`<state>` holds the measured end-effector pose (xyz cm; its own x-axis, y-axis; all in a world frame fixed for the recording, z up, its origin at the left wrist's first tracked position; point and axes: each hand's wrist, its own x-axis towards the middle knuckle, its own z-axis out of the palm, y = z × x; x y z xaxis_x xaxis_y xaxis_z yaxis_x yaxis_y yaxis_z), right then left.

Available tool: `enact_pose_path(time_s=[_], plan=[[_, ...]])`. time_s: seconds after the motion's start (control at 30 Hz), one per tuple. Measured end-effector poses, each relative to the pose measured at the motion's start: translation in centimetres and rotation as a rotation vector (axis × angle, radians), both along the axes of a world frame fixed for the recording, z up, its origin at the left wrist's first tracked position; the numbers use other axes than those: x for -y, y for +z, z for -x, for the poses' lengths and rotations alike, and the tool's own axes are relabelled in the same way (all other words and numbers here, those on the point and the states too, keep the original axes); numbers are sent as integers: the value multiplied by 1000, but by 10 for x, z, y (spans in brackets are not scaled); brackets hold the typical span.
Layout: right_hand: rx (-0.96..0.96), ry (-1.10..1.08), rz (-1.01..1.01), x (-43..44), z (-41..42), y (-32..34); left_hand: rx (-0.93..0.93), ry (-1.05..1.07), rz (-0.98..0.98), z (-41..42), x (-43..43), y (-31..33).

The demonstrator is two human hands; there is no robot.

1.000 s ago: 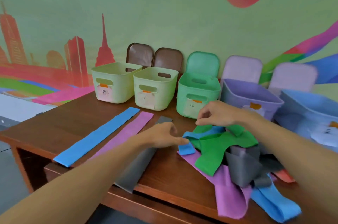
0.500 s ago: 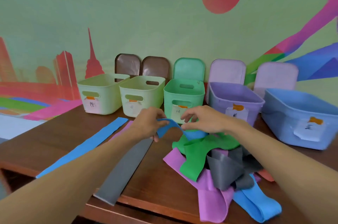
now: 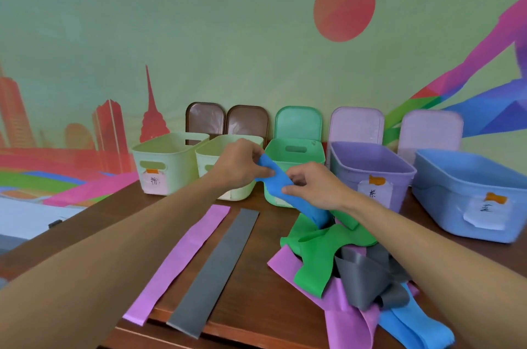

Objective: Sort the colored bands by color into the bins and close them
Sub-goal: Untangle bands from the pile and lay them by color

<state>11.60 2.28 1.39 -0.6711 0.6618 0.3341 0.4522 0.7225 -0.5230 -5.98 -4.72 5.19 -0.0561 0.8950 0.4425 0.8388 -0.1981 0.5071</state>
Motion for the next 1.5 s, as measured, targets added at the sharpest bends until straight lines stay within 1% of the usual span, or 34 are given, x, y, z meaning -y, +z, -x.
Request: enact_pose_path(time_s=[0.07, 0.17, 0.3, 0.4, 0.47, 0.6, 0.7, 0.83, 0.93, 1.07, 1.13, 1.27, 1.37, 1.5], plan=[[-17, -15, 0, -1, -2, 9, 23, -51, 15, 0, -1, 9], [-49, 0, 80, -2, -11, 26, 187, -140, 64, 1, -2, 18], [-44, 20, 166, -7, -21, 44, 344, -160, 101, 3, -9, 29], [-126, 63, 214, -10, -19, 55, 527, -185, 4, -2, -19, 43], [-218, 40, 193, -13, -15, 66, 594, -192, -47, -4, -26, 55], [-415, 15, 159, -13, -3, 85, 656, -187, -39, -4, -34, 72], [-478, 3, 124, -12, 8, 92, 725, -211, -61, -4, -38, 74], [-558, -74, 91, -11, 21, 98, 853, -233, -107, -2, -40, 67], [-644, -121, 116, -7, 25, 103, 837, -322, -61, 1, -33, 55], [-751, -142, 131, 2, 31, 112, 791, -394, 139, -3, -20, 26], [-779, -156, 120, 6, 36, 117, 756, -398, 201, -4, -17, 13], [-804, -173, 109, 15, 45, 126, 772, -280, 201, -6, -10, 6], [-832, -176, 106, 23, 50, 132, 783, -291, 209, -4, -4, 9], [-923, -188, 143, 33, 57, 139, 810, -312, 209, 5, 12, 8]])
